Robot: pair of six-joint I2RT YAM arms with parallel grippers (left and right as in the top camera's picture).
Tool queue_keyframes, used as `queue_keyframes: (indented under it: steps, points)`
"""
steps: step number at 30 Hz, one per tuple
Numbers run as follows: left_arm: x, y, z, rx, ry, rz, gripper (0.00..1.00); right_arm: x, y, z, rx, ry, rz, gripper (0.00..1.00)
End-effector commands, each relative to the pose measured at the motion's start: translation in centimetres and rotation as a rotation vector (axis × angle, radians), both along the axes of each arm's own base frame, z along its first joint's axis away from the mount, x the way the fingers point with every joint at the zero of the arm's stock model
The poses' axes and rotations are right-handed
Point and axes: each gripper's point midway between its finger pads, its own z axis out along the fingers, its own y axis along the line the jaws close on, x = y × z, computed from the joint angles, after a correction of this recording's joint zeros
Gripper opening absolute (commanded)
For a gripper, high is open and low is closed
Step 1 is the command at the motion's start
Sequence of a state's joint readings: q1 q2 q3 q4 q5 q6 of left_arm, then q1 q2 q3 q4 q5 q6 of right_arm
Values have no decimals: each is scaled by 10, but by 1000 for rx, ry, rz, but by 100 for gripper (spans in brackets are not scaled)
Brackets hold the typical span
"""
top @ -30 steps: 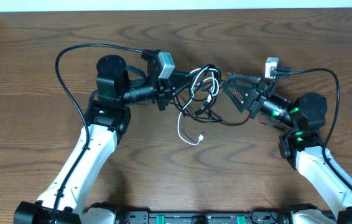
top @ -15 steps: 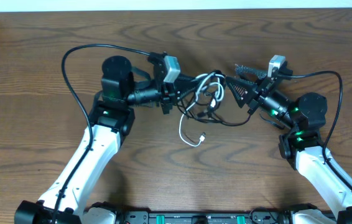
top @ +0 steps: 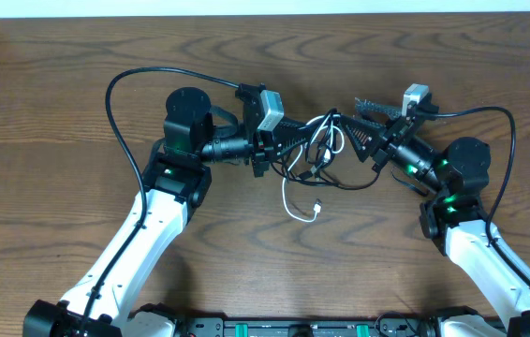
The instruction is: Untangle cables
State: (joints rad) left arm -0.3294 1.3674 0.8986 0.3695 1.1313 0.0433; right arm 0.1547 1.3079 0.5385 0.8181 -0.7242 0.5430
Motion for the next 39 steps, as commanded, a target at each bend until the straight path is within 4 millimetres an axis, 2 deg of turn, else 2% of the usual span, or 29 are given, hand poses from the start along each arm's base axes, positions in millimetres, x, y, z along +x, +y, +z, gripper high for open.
queue_keyframes:
  steps: [1, 18, 27, 39]
  points:
    - [-4, -2, 11, -17, -18, -30, 8, 0, 3, 3, -10, -19, 0, 56]
    - [34, 7, 5, 20, -26, 195, 8, -12, 16, -2, -15, 5, 80, 53]
    - [61, 23, -10, 78, 14, 379, 8, -17, 18, 6, 20, 6, 116, 55]
    - [55, 20, -10, 73, 19, 344, 8, -32, 27, 14, 40, -9, 209, 52]
